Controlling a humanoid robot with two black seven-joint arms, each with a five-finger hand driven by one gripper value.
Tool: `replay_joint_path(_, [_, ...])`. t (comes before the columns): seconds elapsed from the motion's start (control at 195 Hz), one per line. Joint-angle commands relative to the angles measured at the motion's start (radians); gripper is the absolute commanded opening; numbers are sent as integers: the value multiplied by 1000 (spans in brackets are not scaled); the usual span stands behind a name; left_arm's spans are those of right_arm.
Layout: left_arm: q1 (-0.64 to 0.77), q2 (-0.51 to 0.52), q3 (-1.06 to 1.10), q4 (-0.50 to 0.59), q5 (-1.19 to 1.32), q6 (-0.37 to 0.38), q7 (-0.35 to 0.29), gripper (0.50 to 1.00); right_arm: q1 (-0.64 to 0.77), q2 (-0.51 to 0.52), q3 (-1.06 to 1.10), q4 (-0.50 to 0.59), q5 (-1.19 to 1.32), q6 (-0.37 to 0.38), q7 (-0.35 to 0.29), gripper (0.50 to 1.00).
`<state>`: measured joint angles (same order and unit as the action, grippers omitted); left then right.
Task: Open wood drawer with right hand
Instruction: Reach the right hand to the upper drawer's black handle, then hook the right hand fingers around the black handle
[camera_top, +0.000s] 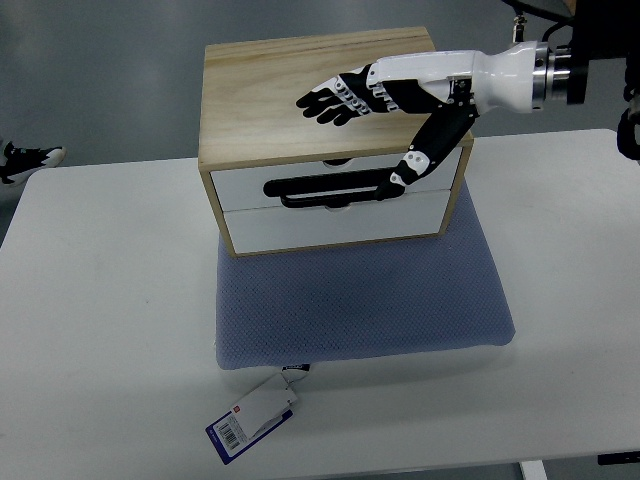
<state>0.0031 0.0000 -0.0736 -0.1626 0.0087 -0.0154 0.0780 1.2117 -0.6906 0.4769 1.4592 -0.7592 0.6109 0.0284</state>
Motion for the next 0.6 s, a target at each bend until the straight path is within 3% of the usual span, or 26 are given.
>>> replay_joint_path(0.0, [0,0,0,0,-1,0,0,1000,-1,68,-8,1,-49,0,-5,948])
replay_joint_path(0.596, [0,0,0,0,1,0,0,1000,-31,141,-103,-77,-173,0,-7,948])
